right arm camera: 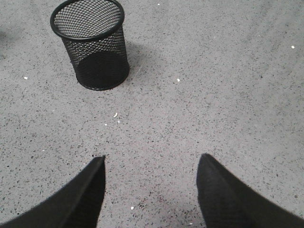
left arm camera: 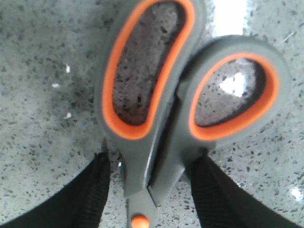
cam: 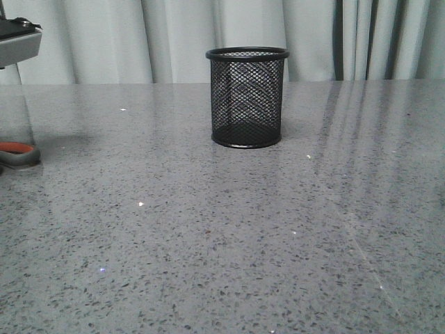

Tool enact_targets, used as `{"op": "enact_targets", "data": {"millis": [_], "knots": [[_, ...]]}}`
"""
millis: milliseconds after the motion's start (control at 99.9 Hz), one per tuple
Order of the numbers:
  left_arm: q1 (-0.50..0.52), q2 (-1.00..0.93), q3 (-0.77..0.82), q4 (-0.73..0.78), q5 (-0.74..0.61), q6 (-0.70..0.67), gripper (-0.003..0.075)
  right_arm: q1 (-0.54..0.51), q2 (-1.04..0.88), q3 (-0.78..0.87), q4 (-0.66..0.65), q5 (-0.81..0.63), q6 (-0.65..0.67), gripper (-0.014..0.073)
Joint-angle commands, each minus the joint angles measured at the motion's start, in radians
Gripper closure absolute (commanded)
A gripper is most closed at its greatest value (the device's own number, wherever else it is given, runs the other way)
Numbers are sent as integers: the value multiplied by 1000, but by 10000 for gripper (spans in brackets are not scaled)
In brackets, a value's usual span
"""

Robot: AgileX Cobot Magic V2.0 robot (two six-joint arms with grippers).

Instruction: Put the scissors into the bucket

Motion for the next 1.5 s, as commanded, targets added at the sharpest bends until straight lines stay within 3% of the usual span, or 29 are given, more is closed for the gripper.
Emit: {"op": "enact_targets", "data": {"millis": [0,310,661,811,1321,1492], "knots": [[7,-24,-21,-34,-19,1,363,1,3,-35,3,-72,-11,209],[39,-24,-21,-107,6,2,376,1,3,-35,3,-72,-11,209],[39,-24,-21,-126,17,3,560,1,3,-35,3,-72,-12,209],[39,-24,-24,-142,17,3,605,1,3,-35,3,-72,-12,209],[39,-91,-213,-284,69,-62,606,1,20,-70,11,-119,-12,209],[39,-121,-276,-380,73,-76,606,1,93,-160,121,-114,-83,209]]}}
